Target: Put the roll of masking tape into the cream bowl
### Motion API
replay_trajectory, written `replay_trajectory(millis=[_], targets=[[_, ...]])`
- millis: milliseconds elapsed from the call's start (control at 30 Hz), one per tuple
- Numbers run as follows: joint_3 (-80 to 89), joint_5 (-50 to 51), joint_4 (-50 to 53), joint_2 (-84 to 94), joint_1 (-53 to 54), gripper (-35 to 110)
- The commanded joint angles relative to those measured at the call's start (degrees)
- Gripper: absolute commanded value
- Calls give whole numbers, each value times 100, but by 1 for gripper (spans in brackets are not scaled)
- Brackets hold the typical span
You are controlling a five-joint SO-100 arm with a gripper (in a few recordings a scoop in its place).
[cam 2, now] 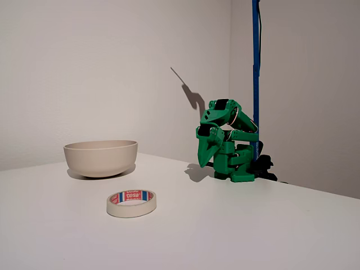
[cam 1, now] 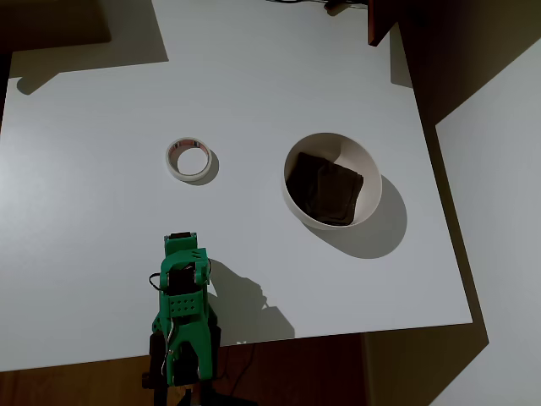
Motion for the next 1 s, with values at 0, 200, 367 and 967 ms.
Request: replay_trajectory(millis=[0,200,367,967], targets=[[35,369,-88,44,-9,-8],[35,773,-114,53,-141,-8],[-53,826,-334,53,-439,-8],[-2812,773,-932,-3190,-97,-8]])
